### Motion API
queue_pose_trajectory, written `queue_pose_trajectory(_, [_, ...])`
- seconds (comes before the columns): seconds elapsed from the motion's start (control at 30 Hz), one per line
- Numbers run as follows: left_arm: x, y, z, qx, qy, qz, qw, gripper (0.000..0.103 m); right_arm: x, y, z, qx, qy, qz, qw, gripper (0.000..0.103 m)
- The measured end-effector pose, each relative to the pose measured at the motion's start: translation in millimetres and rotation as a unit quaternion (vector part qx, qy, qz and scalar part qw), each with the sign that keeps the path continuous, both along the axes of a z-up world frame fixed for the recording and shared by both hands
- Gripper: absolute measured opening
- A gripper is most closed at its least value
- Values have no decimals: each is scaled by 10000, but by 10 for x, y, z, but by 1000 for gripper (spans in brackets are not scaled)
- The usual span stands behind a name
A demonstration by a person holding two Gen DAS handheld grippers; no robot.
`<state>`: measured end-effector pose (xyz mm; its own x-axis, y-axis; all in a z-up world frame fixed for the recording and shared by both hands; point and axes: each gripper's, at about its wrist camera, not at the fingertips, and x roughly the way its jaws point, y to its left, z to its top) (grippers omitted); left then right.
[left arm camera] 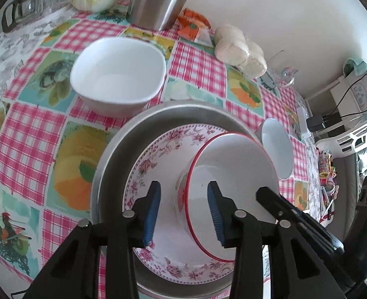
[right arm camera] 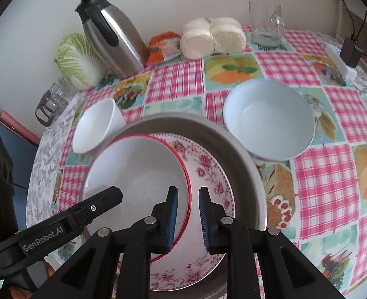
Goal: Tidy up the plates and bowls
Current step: 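Open both grippers to release the bowl on the floral plate, then raise both grippers away from the stacked pan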
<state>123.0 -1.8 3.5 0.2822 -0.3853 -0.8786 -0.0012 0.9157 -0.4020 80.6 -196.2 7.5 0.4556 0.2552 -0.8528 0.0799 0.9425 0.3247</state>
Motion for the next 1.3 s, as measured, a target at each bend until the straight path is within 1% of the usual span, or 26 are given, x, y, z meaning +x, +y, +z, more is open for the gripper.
queue_pose_trajectory(0.07, [-19, 13, 74, -14, -109, 2, 9999, 45, -29, -33, 86, 25, -127, -44, 9999, 20])
queue_pose_trajectory(0.17, [-49, 40, 159, -44, -228, 49, 9997, 52, -66, -74, 195, 46, -289, -86, 9995, 24])
queue_pose_trajectory(0.23, [-63, 43, 183, -43, -248, 82, 9997, 53, -83, -89, 242, 31, -358, -93, 9993, 25])
queue_pose_trajectory(0.3, [-81, 73, 206, -72, -281, 119, 9995, 54, -92, -98, 271, 10, -393, -119, 9992, 33])
queue_pose_trajectory(0.33, [-89, 88, 215, -40, -284, 168, 9994, 55, -95, -104, 280, -7, -410, -145, 9991, 43])
queue_pose_trajectory(0.37, [-98, 108, 221, 22, -299, 216, 9993, 59, -93, -113, 283, -19, -422, -188, 9989, 53])
queue_pose_trajectory(0.4, [-107, 125, 228, 70, -323, 243, 9992, 64, -99, -133, 283, -21, -425, -226, 9988, 56])
queue_pose_trajectory(0.47, [-124, 164, 260, 211, -411, 309, 9985, 65, -92, -160, 259, -5, -399, -327, 9987, 60])
queue_pose_trajectory(0.5, [-126, 176, 265, 227, -430, 333, 9983, 65, -97, -169, 248, -9, -384, -365, 9986, 61])
queue_pose_trajectory(0.57, [-133, 228, 280, 247, -473, 427, 9977, 68, -99, -199, 228, -35, -357, -440, 9984, 67])
queue_pose_trajectory(0.67, [-139, 265, 278, 402, -517, 586, 9961, 87, -110, -232, 224, -23, -384, -505, 9980, 74])
queue_pose_trajectory(0.7, [-141, 278, 274, 446, -522, 616, 9957, 88, -114, -240, 225, -18, -399, -524, 9978, 75])
queue_pose_trajectory(0.83, [-138, 323, 249, 612, -521, 722, 9941, 89, -115, -258, 222, -44, -415, -562, 9975, 85])
queue_pose_trajectory(1.0, [-141, 378, 256, 720, -597, 898, 9916, 91, -117, -262, 208, -44, -415, -559, 9976, 88])
queue_pose_trajectory(1.07, [-143, 412, 262, 753, -623, 979, 9904, 91, -119, -263, 208, -67, -422, -569, 9975, 94])
queue_pose_trajectory(1.23, [-139, 474, 250, 783, -619, 1126, 9886, 91, -120, -250, 207, -78, -404, -556, 9976, 96])
queue_pose_trajectory(1.3, [-142, 486, 251, 806, -637, 1167, 9878, 91, -120, -236, 205, -93, -402, -549, 9976, 99])
